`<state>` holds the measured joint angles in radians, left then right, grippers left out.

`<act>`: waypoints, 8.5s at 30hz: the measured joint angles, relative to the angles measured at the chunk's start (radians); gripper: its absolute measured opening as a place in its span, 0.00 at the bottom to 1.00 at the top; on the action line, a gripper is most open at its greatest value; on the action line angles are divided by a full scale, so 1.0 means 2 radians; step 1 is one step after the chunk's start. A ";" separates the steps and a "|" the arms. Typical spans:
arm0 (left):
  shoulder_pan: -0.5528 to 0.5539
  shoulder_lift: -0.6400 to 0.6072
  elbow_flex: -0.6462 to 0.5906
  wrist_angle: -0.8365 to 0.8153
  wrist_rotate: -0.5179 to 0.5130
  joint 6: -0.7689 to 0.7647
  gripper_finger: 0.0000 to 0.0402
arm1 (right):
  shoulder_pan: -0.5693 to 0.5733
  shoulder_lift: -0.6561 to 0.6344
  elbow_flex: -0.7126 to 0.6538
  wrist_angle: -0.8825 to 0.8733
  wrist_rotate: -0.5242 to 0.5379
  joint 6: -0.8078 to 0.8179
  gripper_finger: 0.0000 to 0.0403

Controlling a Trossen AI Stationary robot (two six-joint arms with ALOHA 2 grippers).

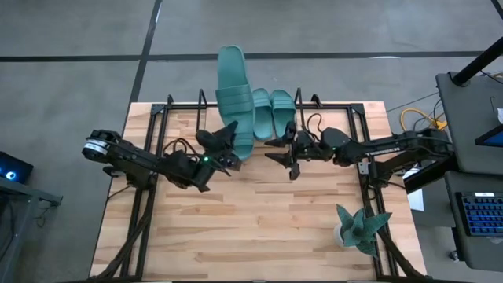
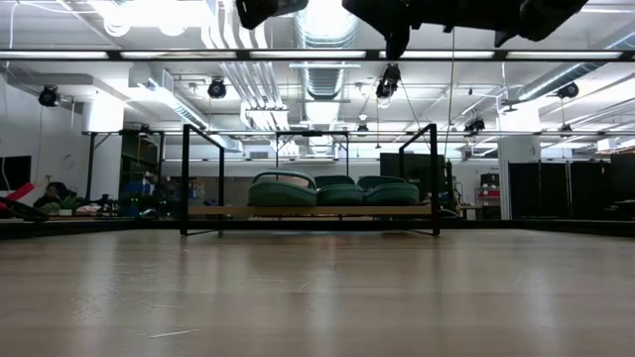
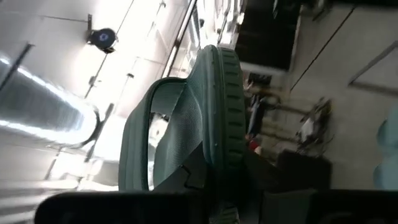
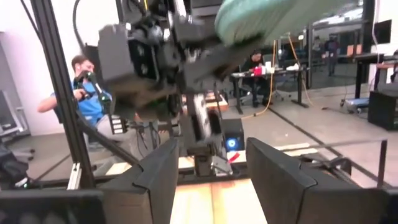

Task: Pick and place slides into the shelf
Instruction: Put the blue slide on the shelf, then return to Home Position

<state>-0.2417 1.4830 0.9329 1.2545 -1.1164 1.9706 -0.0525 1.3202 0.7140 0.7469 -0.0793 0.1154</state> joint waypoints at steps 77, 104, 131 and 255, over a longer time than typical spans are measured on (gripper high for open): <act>-0.007 -0.107 -0.167 -0.691 -0.008 -0.679 0.05 | 0.039 -0.005 -0.038 -0.068 0.054 -0.086 0.41; 0.004 -0.110 -0.307 -0.479 0.035 -0.587 0.05 | 0.039 -0.005 -0.038 -0.068 0.054 -0.090 0.41; 0.076 -0.103 -0.319 -0.484 0.201 -0.723 0.52 | 0.039 -0.005 -0.038 -0.069 0.054 -0.090 0.40; 0.122 -0.704 -0.463 -0.612 0.512 -0.904 0.03 | 0.016 -0.006 -0.043 -0.112 0.007 -0.127 0.05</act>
<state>0.0032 0.0751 0.0067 0.0296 -0.0925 0.1631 -0.0203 1.3090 0.6284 0.5220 -0.0647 -0.1383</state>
